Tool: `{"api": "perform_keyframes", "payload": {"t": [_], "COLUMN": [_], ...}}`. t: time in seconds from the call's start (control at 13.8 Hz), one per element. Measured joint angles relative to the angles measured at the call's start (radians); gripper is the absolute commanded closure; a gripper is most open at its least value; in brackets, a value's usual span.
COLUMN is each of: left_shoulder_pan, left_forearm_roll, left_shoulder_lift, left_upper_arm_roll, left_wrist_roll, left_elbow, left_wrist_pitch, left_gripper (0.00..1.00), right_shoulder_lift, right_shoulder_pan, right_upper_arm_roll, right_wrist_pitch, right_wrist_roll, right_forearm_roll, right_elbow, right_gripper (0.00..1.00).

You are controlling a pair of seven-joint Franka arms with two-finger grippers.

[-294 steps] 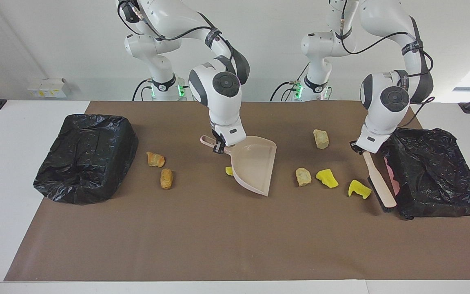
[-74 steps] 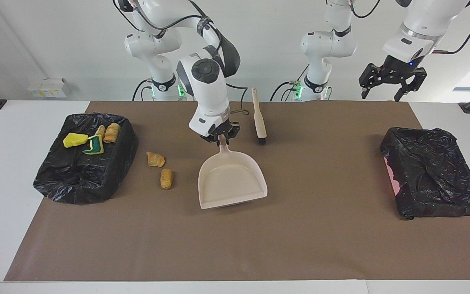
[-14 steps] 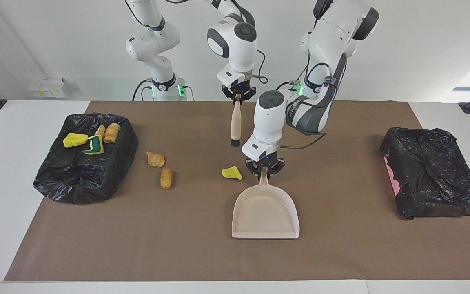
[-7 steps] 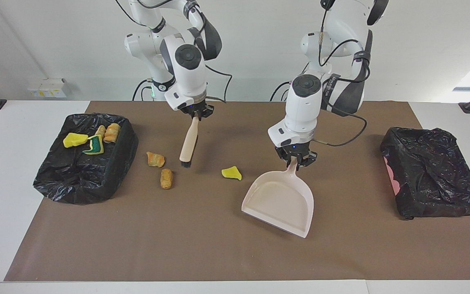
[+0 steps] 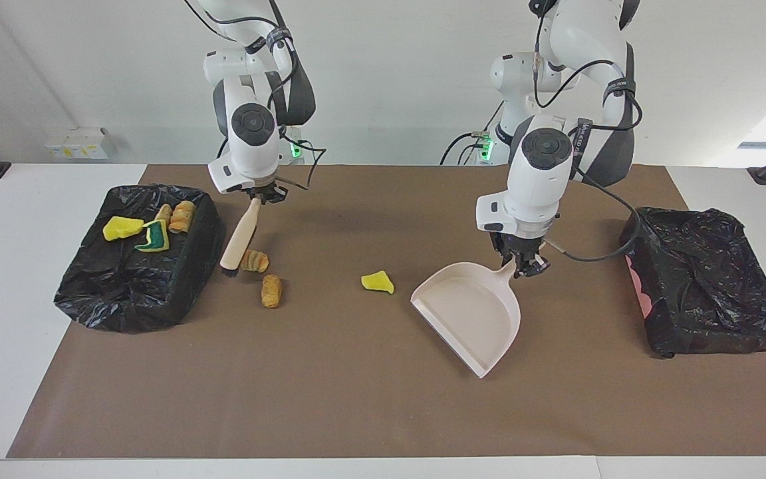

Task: Sweep and dump trash in bin
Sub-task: 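Place the dustpan near the sponge while the right gripper sweeps chunks toward it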

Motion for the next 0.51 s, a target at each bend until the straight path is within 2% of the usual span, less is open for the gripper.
{"api": "perform_keyframes", "payload": {"t": [0.15,0.29,0.51], "left_shoulder_pan": [0.001,0.0,-0.003], "left_forearm_roll": [0.0,0.0,0.0], "left_shoulder_lift": [-0.001,-0.007,-0.03], "left_upper_arm_roll": [0.002,-0.003,-0.01], "left_wrist_roll": [0.149,0.232,0.261], "left_elbow": [-0.021,-0.066,-0.144], "left_wrist_pitch": [0.01,0.071,0.139], "left_gripper": [1.0,1.0,1.0], "right_shoulder_lift": [-0.022,-0.019,0.022], "right_shoulder_pan": [-0.032,-0.034,0.02], "right_upper_arm_roll": [0.0,0.002,0.011], "right_wrist_pitch": [0.076,0.159,0.215], "right_wrist_roll": [-0.054,-0.08,-0.1], "right_forearm_roll": [-0.001,-0.002,-0.002], "right_elbow": [-0.081,-0.126,-0.098], "right_gripper": [1.0,1.0,1.0]}}
